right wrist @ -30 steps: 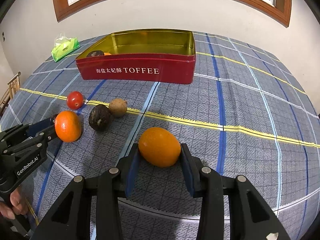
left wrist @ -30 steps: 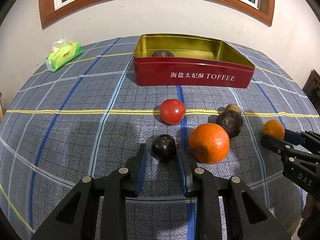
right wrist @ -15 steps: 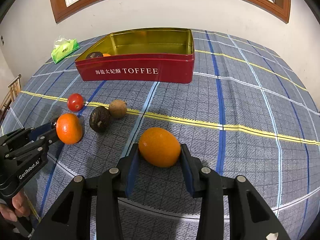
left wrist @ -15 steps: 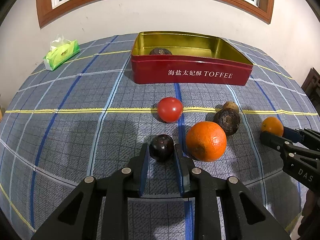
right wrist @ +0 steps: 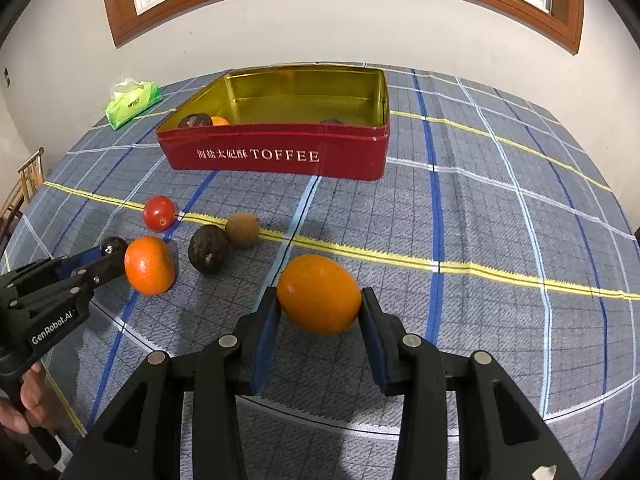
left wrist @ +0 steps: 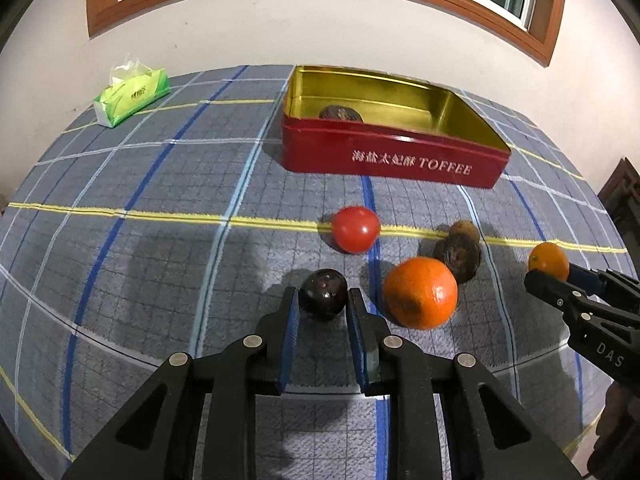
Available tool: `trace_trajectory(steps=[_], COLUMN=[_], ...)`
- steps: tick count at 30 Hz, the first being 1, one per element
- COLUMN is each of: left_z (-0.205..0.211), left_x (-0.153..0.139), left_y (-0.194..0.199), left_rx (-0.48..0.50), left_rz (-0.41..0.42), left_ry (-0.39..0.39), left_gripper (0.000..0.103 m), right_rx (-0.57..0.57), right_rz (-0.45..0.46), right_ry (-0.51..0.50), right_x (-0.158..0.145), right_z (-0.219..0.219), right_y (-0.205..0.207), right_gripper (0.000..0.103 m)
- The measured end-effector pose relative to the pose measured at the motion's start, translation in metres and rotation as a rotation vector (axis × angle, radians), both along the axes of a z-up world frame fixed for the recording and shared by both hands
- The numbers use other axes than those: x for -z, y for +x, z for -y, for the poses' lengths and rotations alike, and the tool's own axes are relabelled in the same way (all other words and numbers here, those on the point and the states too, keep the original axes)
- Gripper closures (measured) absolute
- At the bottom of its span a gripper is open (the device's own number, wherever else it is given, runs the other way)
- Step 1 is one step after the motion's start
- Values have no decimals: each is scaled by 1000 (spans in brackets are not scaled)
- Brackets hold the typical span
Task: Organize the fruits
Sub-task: 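Lift the plum in the left gripper and orange in the right gripper toward the tin, then lower the plum into the tin and open the left gripper while the right gripper releases the orange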
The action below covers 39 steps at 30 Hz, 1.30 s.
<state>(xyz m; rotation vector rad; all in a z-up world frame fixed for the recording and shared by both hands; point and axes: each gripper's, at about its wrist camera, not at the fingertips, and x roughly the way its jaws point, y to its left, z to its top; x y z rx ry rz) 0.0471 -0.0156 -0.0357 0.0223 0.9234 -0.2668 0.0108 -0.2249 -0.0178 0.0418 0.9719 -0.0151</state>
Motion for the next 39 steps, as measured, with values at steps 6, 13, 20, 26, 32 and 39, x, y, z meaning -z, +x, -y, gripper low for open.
trace_trajectory(steps=[6, 13, 20, 26, 32, 39], left_z=[-2, 1, 14, 23, 32, 45], left_x=[-11, -29, -44, -49, -50, -43], left_y=[9, 26, 52, 79, 105, 129], left_rx=[-3, 15, 41, 37, 45, 52], left_rz=[18, 58, 79, 60, 50, 27], left_ry=[1, 10, 8, -20, 4, 10], left_gripper=[78, 78, 78, 78, 78, 78], right_rx=[-3, -16, -30, -50, -55, -63], right_rz=[8, 22, 61, 88, 89, 77], right_ry=[-7, -4, -4, -23, -31, -32], right_x=[-7, -19, -38, -53, -53, -45], right_z=[1, 5, 7, 6, 10, 12], right_y=[6, 20, 45, 73, 96, 118], right_gripper=[66, 66, 66, 66, 66, 66])
